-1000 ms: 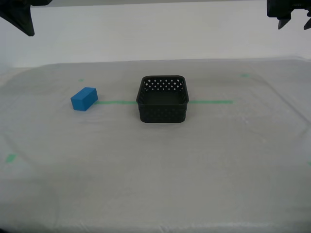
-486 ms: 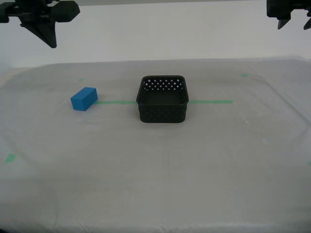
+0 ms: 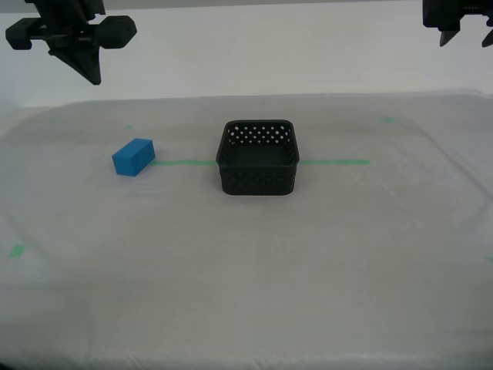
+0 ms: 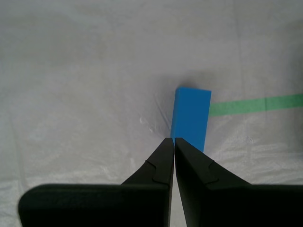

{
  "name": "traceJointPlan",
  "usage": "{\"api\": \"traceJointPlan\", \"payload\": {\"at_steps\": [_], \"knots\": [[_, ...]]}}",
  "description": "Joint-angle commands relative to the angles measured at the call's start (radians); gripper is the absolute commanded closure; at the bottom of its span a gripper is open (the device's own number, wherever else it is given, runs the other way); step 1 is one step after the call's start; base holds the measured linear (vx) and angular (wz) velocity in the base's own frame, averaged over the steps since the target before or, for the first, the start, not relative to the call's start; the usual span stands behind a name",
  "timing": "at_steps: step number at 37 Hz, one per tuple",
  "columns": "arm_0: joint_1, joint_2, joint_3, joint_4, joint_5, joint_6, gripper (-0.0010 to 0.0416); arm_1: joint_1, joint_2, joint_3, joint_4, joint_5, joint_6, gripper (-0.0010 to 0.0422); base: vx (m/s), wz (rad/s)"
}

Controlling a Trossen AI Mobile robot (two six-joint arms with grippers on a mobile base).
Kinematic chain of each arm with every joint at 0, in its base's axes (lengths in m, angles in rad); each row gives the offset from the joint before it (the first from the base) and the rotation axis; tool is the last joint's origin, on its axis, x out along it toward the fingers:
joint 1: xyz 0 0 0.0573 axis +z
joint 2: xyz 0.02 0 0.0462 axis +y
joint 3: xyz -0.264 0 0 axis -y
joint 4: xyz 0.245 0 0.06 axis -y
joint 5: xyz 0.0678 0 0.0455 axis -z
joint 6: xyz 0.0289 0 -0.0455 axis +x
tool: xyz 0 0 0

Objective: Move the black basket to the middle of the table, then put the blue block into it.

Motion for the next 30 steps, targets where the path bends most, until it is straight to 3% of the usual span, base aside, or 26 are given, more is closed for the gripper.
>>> {"api": "traceJointPlan", "payload": {"at_steps": [1, 8, 15, 30], "knots": [[0.0, 0.0, 0.001, 0.001, -0.003, 0.002, 0.0105, 0.0, 0.0, 0.0, -0.025, 0.003, -0.023, 0.0412, 0.0, 0.0], [0.0, 0.0, 0.001, 0.0, -0.003, 0.002, 0.0104, 0.0, 0.0, 0.0, -0.056, 0.003, -0.022, 0.0383, 0.0, 0.0], [0.0, 0.0, 0.001, 0.001, -0.003, 0.002, 0.0091, -0.001, -0.001, 0.0, -0.061, 0.003, -0.019, 0.0299, 0.0, 0.0], [0.0, 0.0, 0.001, 0.001, -0.003, 0.002, 0.0105, -0.003, 0.0, 0.0, -0.092, 0.003, -0.007, 0.0128, 0.0, 0.0]]}}
